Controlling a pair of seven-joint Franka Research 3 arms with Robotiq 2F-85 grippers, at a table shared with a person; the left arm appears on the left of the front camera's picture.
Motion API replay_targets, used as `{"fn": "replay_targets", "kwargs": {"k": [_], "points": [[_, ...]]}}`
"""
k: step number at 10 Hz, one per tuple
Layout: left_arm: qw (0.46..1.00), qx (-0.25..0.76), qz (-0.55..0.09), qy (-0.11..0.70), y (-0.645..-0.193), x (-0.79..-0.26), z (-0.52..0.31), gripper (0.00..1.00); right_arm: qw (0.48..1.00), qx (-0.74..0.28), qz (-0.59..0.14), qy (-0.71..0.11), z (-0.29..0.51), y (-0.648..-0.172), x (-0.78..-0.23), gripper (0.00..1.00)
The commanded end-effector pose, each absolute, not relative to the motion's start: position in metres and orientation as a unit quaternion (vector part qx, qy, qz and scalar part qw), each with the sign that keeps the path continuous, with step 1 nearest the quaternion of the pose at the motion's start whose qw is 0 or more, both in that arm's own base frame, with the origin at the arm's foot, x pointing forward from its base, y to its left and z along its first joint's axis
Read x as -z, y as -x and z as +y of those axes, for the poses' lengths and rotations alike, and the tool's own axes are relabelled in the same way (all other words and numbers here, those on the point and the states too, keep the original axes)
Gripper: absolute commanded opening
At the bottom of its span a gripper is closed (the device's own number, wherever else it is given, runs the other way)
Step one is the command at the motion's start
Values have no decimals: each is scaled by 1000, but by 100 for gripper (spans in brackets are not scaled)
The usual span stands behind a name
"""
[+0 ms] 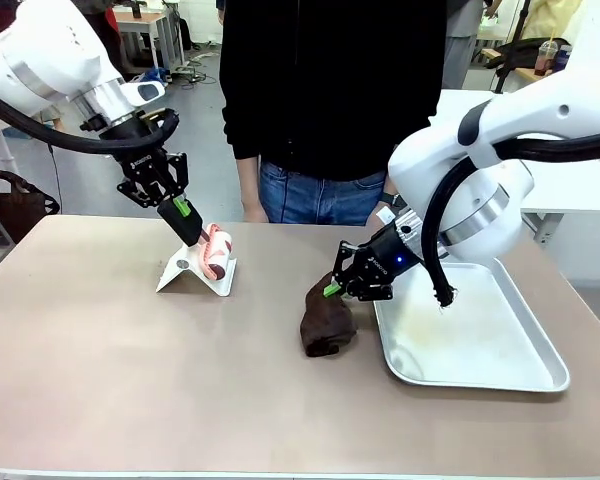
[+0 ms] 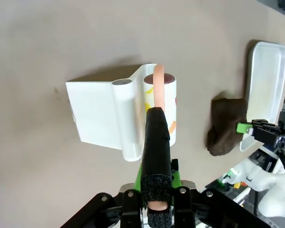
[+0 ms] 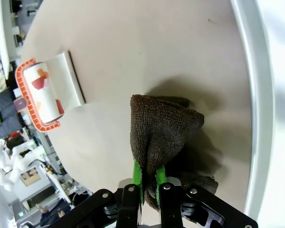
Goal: Clean the surface of the table.
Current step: Return the Lint Roller and towel to their original positions.
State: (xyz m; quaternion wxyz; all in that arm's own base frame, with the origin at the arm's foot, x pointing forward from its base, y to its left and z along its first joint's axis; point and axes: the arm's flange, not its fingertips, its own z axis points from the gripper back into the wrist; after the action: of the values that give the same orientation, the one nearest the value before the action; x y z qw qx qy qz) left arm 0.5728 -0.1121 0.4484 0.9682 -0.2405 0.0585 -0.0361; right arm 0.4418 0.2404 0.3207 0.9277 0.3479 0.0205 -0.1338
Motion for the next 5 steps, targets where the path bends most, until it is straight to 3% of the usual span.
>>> {"fn": "replay_targets", "kwargs": {"k": [1,5], "points": [[971,36,66,228,-580,-457,-121,22,921,144,33,-360,245,-445,-321,13],[974,18,84,209,-585,-445,-130,22,915,141,37,-377,242,-439,-319,13]]}}
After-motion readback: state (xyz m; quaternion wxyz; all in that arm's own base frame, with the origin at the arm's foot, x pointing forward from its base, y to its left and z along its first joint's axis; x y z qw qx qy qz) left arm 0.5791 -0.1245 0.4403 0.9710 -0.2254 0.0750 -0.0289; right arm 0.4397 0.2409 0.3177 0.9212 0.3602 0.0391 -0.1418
